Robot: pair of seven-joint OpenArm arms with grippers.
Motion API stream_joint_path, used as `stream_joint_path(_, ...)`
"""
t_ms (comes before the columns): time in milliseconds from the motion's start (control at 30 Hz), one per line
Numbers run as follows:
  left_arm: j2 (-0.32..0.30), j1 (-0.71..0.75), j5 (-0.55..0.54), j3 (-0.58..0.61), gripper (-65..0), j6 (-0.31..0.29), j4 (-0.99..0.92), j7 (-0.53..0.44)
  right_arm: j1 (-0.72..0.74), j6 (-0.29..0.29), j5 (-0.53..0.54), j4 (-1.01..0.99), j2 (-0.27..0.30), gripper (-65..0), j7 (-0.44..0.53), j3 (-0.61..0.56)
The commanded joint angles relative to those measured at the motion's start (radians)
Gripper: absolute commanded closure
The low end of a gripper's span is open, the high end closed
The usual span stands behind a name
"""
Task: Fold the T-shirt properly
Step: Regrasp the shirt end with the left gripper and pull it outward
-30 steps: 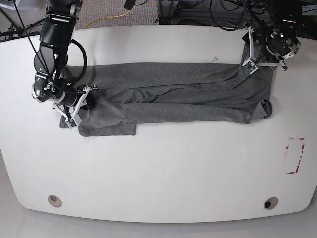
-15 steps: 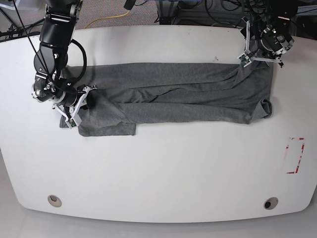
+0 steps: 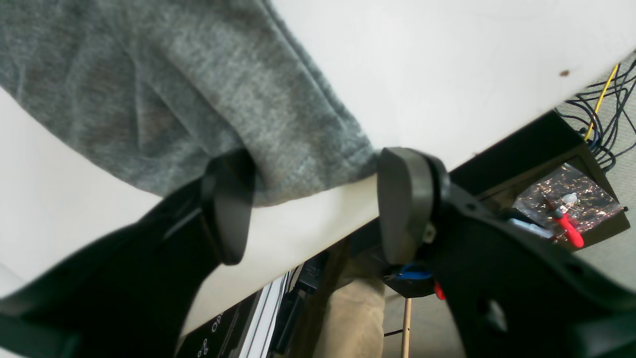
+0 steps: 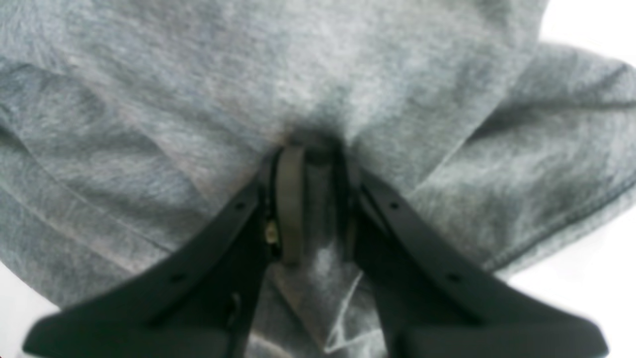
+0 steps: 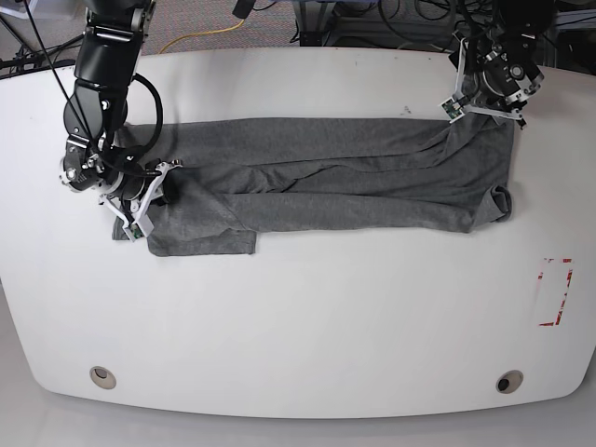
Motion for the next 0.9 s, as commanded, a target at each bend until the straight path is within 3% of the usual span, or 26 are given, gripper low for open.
stream_joint_path(0, -0.007, 0.0, 0.021, -0.004, -23.3, 0.002, -0.002, -0.024, 0.0, -0.005, -0.025, 0.003, 0.009, -10.1, -0.028, 0.001)
stream_joint_path(67, -0.007, -0.013, 0.023, -0.004, -11.8, 0.002, -0.003, -0.024, 0.0, -0.005, -0.025, 0.003, 0.009, -10.1, -0.028, 0.001)
stream_joint_path(167, -0.007, -0.028, 0.021, -0.007, -2.5, 0.002, -0.003, -0.021, 0.0, -0.005, -0.025, 0.003, 0.009, -10.1, -0.028, 0.001)
stream_joint_path(333, -0.006, -0.032, 0.012, -0.024, -1.5, 0.002, 0.021, -0.023, 0.0, -0.005, -0.025, 0.003, 0.009, -10.1, -0.028, 0.001)
stream_joint_path(567, 0.083, -0.057, 0.02, -0.214, -1.5, 0.002, 0.046, -0.02, 0.0, -0.005, -0.025, 0.003, 0.009, -10.1, -0.028, 0.001)
stream_joint_path(867, 0.085, -0.172, 0.02, -0.349, -1.5, 0.002, 0.04, -0.018, 0.0, -0.005, -0.025, 0.003, 0.009, -10.1, -0.028, 0.001)
